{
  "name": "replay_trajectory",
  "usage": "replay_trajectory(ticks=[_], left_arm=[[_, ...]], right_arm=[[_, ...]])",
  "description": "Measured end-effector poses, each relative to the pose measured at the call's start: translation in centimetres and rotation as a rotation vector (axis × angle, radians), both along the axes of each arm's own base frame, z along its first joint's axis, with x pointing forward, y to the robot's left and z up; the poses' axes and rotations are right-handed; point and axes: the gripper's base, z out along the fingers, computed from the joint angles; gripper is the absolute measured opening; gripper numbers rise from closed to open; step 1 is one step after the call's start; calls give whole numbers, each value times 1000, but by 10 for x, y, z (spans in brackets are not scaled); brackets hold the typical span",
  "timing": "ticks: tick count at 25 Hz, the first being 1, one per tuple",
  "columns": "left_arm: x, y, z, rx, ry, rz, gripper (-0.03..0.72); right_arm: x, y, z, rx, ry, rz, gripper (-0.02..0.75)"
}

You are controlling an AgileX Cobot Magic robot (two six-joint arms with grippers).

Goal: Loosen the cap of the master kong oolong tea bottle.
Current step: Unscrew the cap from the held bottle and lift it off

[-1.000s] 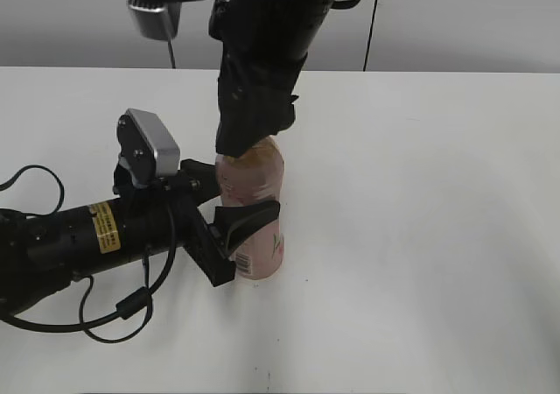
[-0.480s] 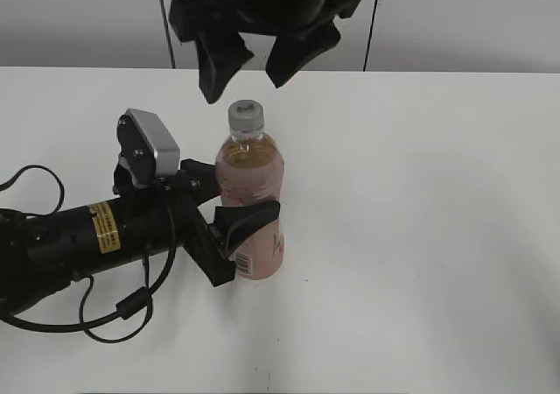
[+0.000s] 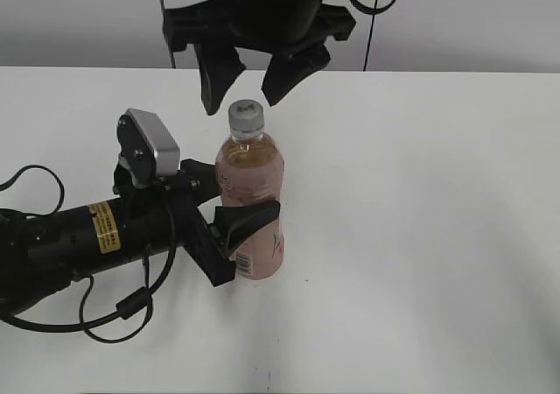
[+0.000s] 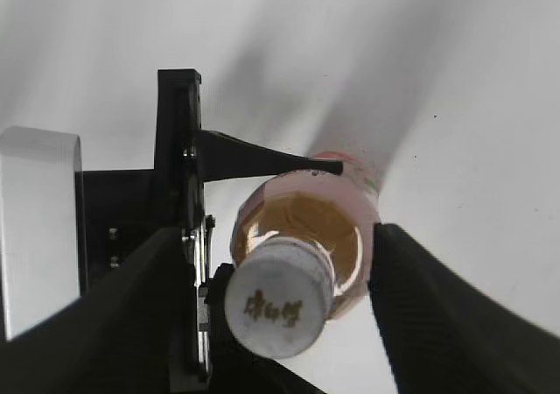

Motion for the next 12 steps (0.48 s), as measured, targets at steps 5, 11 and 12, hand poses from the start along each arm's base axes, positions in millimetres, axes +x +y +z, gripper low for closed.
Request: replay_trajectory(ticks=[5,11,12], left_arm=[[0,0,0,0,0,0,392],[0,0,0,1,0,0,392],[0,0,0,1,0,0,392]], right_arm=[[0,0,0,2,1,-3,473],[0,0,0,3,4,-4,470],[0,0,0,3,4,-4,470]])
